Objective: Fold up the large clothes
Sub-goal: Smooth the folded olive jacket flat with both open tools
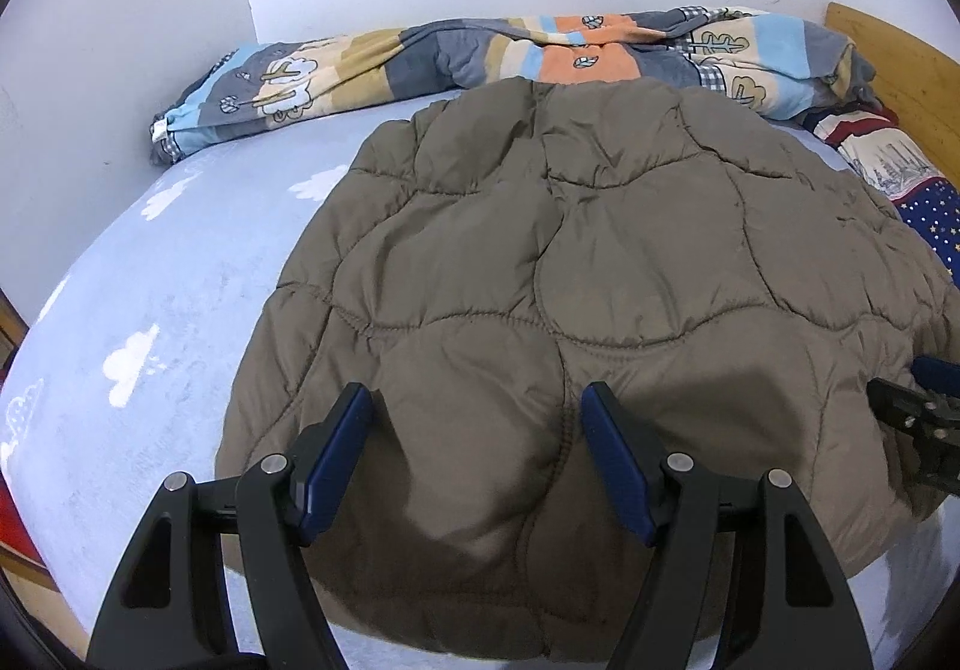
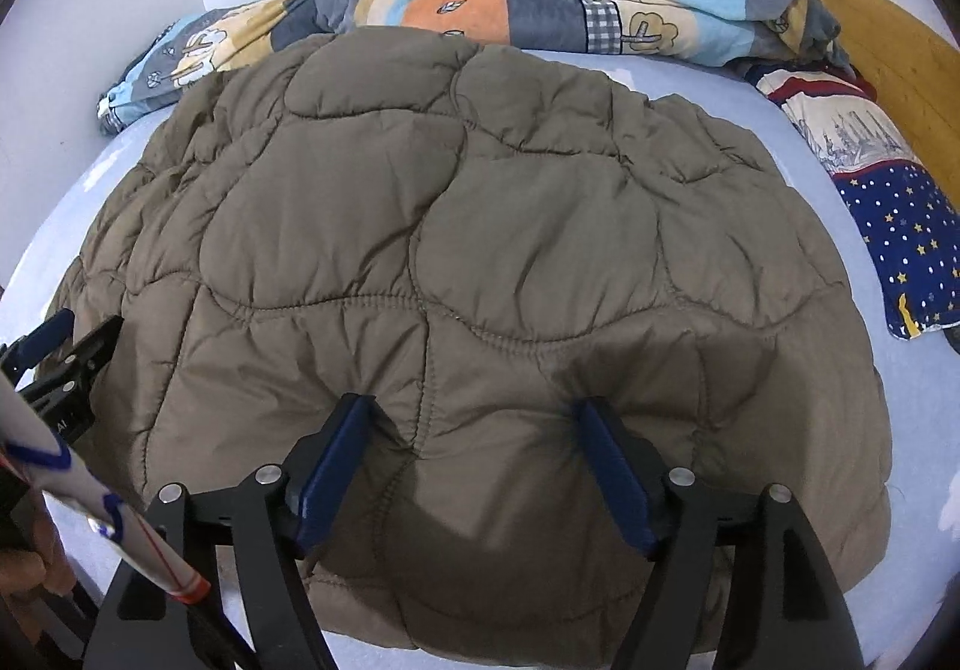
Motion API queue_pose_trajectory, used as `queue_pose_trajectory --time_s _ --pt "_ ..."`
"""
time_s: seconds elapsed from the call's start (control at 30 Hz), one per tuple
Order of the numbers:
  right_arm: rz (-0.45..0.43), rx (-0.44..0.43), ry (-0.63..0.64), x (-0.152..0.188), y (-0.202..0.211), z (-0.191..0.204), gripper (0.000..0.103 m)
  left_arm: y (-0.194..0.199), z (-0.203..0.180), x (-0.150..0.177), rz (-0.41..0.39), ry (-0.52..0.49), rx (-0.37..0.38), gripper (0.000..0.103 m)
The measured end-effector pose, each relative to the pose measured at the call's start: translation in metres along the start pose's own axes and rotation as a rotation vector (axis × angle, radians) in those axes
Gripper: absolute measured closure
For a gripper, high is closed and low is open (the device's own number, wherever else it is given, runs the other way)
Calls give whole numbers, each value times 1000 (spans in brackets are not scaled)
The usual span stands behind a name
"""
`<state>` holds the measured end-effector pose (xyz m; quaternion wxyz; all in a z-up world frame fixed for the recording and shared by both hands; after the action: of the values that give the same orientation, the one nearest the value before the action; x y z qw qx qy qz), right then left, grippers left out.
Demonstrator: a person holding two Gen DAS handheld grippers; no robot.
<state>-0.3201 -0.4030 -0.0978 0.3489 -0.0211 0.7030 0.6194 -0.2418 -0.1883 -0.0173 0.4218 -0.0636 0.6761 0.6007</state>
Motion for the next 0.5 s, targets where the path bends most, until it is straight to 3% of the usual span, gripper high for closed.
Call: queue_pose_trajectory --time_s 0.13,0.23,0.5 --pt "-58 -48 -52 3 28 -5 25 22 3 6 -33 -7 -3 32" --pt "-111 -15 -91 10 55 -21 25 31 11 11 -40 4 -13 32" --pt "-57 61 -295 49 56 -106 25 17 34 22 22 87 -23 32"
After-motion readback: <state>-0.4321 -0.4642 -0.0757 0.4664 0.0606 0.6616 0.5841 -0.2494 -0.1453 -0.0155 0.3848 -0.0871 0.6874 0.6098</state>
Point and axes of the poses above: each gripper's, at about its wrist camera, not at the fingertips, and y roughly against the way its jaws point, z to its left, x to its underside, the point moved 9 cm from there along -y, roughly the way its jaws point, and after that the axes turned 5 degrees about z, right-handed, at the moved point
